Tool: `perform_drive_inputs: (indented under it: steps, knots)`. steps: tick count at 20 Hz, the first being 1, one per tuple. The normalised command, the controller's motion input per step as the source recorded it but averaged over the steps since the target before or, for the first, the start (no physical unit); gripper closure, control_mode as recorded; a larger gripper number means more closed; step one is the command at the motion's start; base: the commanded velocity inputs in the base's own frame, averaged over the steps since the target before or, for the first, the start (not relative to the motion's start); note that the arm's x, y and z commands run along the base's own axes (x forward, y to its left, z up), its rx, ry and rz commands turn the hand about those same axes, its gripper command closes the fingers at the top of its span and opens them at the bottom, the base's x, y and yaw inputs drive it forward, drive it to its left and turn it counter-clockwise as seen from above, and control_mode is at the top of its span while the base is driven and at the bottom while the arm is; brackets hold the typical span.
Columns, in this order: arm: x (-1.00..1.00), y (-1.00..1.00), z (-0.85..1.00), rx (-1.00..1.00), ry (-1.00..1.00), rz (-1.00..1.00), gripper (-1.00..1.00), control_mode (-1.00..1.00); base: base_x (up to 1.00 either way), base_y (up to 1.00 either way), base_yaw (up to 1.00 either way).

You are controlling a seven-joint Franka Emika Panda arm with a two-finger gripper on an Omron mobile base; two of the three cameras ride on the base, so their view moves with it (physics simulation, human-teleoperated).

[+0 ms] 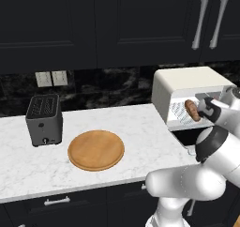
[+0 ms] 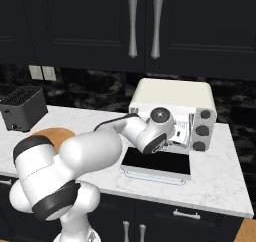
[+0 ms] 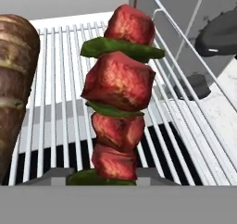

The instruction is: Pick up the kebab skewer and baguette bread, and place them inside the toaster oven. Close the toaster oven door and start by setting the timer.

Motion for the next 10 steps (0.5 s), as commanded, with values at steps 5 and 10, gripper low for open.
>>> perform_drive_inputs:
  steps: [5,10]
  knots:
    - [-0.11,-0.02,-0.33,-0.02,0.05,0.00,-1.00,-1.00,0.00,0.00,0.00]
    - [-0.08,0.00,-0.12,-0.01,0.02,0.00,-1.00,-1.00,0.00,0.00,0.00]
